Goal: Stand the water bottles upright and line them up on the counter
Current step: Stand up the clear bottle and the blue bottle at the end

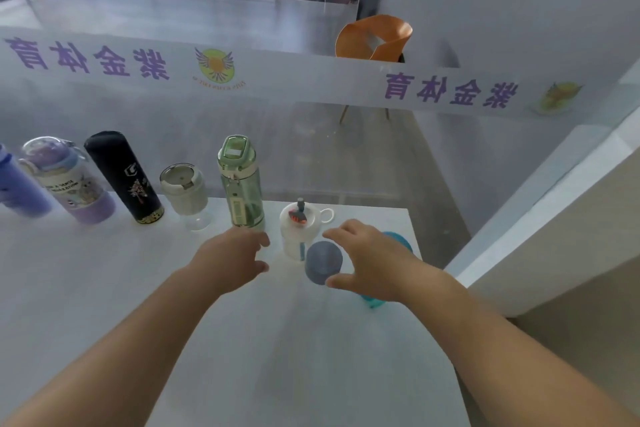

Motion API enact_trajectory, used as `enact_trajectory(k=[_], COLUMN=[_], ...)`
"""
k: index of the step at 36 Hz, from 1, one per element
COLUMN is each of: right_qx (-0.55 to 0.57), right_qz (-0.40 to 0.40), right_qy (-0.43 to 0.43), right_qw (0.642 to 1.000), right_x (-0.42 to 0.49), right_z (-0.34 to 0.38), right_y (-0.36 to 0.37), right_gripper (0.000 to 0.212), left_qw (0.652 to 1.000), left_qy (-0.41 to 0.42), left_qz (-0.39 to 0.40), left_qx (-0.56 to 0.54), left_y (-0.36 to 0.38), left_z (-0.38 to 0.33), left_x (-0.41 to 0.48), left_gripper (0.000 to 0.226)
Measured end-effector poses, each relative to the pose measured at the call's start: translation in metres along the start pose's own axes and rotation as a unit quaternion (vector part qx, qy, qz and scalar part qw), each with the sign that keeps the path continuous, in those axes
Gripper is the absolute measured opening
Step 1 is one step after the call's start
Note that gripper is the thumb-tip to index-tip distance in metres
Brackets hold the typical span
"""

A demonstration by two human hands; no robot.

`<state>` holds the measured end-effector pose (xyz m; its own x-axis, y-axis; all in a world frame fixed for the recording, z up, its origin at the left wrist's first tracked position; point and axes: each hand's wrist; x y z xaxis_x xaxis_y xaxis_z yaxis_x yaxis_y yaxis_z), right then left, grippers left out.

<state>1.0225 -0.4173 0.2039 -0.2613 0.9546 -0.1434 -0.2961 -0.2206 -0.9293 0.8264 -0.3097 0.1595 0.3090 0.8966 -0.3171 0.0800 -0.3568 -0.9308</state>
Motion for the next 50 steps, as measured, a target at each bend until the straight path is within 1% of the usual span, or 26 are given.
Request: enact_trajectory(k=[4,8,10,13,19,23,27,29,32,33,35,38,41,50], right_qx=[0.016,0.03,0.039,0.046,0.033,0.036,0.033,0.037,0.041,0.04,0.033,0.026,0.029,0.025], right_qz=[0.022,0.059,0.059,0.038,-0.015,-0.062,-0.1,-0.117,-0.131,-0.134,-0.14,-0.143,-0.138,-0.121], right_qy=[-0.021,-0.019,-0.013,0.005,0.061,0.097,0.138,0.154,0.166,0.169,0.178,0.188,0.186,0.19], right_qw=[0.999,0.998,0.997,0.998,0.997,0.993,0.985,0.98,0.977,0.976,0.974,0.971,0.972,0.974], right_x=[0.014,0.026,0.031,0.036,0.045,0.05,0.058,0.061,0.066,0.067,0.07,0.074,0.08,0.098], right_z=[-0.005,-0.014,-0.019,-0.028,-0.05,-0.063,-0.075,-0.081,-0.089,-0.092,-0.097,-0.103,-0.109,-0.126], right_y=[0.012,0.017,0.016,0.011,-0.002,-0.011,-0.014,-0.015,-0.016,-0.016,-0.018,-0.02,-0.024,-0.027], right_gripper=[0.071,0.061,0.055,0.052,0.056,0.055,0.055,0.053,0.051,0.051,0.05,0.05,0.05,0.053], left_qw=[1.0,1.0,0.999,0.999,0.997,0.995,0.991,0.986,0.978,0.976,0.972,0.969,0.967,0.967], left_qy=[-0.002,0.001,0.006,0.019,0.054,0.068,0.07,0.068,0.084,0.085,0.078,0.059,0.052,0.052], left_qz=[0.012,0.019,0.026,0.026,0.01,0.033,0.061,0.082,0.083,0.079,0.063,0.019,0.008,0.016], left_qx=[0.0,-0.011,-0.018,-0.026,-0.052,-0.066,-0.094,-0.131,-0.174,-0.185,-0.211,-0.241,-0.248,-0.248], left_y=[0.0,-0.001,-0.001,0.0,0.005,0.009,0.016,0.02,0.026,0.028,0.031,0.033,0.032,0.03], left_z=[-0.004,-0.01,-0.012,-0.016,-0.026,-0.039,-0.047,-0.049,-0.052,-0.052,-0.053,-0.054,-0.055,-0.059], left_x=[0.012,0.027,0.035,0.049,0.076,0.093,0.112,0.12,0.128,0.131,0.137,0.146,0.154,0.174], left_gripper=[0.046,0.049,0.051,0.056,0.074,0.095,0.105,0.098,0.063,0.055,0.047,0.036,0.035,0.048])
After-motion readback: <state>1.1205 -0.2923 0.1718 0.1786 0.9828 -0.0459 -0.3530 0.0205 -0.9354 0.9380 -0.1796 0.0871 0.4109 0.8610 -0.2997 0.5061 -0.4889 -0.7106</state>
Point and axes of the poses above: each hand's wrist, its own x-axis towards the middle knuckle, its own y-axis out of the palm, z = x × y, and after that the axes turned 13 degrees about -y, right-handed
